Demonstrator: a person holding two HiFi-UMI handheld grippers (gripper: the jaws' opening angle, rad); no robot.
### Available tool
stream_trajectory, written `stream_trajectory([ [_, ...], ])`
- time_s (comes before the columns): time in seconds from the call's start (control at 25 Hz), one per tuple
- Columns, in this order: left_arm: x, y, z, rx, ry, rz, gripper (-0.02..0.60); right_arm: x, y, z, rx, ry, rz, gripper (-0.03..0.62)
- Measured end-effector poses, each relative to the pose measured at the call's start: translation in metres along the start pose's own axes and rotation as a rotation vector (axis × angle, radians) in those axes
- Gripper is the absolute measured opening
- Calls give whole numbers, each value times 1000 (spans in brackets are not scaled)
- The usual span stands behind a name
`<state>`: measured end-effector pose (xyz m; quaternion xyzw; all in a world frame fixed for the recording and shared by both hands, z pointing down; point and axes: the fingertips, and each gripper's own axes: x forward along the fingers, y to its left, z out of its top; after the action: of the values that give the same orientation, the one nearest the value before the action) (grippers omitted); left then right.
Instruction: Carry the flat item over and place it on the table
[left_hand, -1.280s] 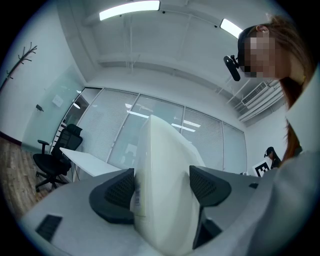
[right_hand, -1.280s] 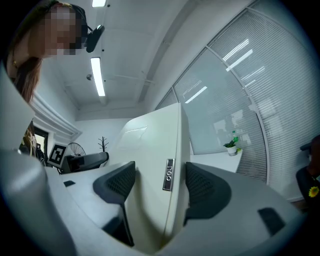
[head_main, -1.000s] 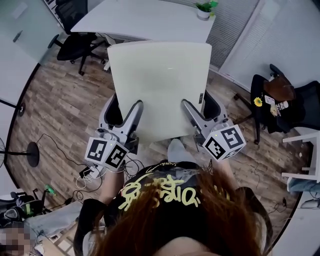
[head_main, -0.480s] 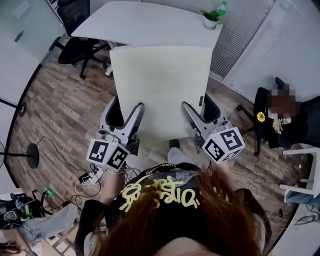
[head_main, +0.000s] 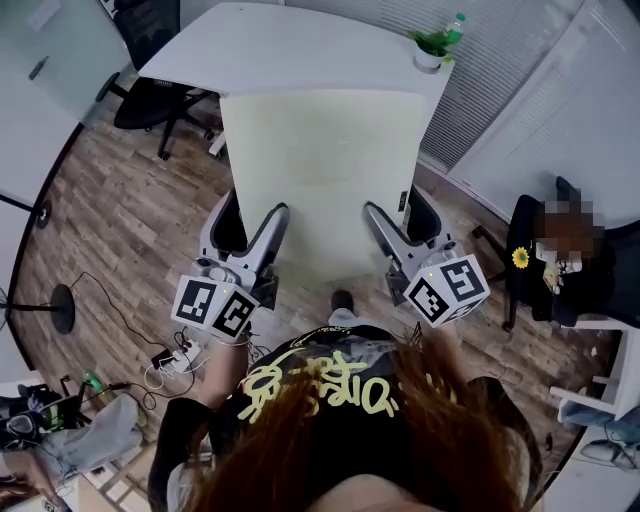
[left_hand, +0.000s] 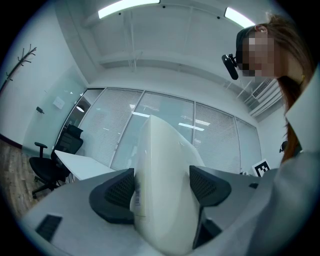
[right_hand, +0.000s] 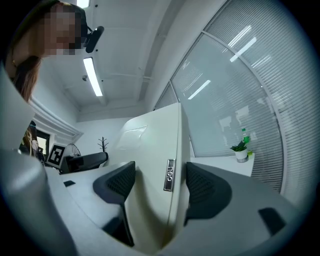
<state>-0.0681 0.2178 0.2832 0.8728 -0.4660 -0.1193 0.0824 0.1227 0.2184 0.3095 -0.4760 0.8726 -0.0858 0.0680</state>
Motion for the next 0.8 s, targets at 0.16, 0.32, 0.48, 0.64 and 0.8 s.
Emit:
stream_trajectory([
  [0.16, 26, 2, -2, 7, -7, 11, 345, 15, -24, 5, -3, -4, 18, 311],
  [0.32, 53, 4, -6, 12, -8, 17, 345, 28, -49, 9, 0, -3, 24, 311],
  [0.48, 76, 4, -7, 15, -19, 33, 345, 40, -71, 16, -5, -4, 41, 311],
  [0.64, 85, 8, -7, 19, -23, 56, 344, 51, -80, 17, 0, 0, 66, 311],
  [0.8, 86, 13, -8, 23, -19, 74, 344, 58, -80, 15, 9, 1, 82, 311],
])
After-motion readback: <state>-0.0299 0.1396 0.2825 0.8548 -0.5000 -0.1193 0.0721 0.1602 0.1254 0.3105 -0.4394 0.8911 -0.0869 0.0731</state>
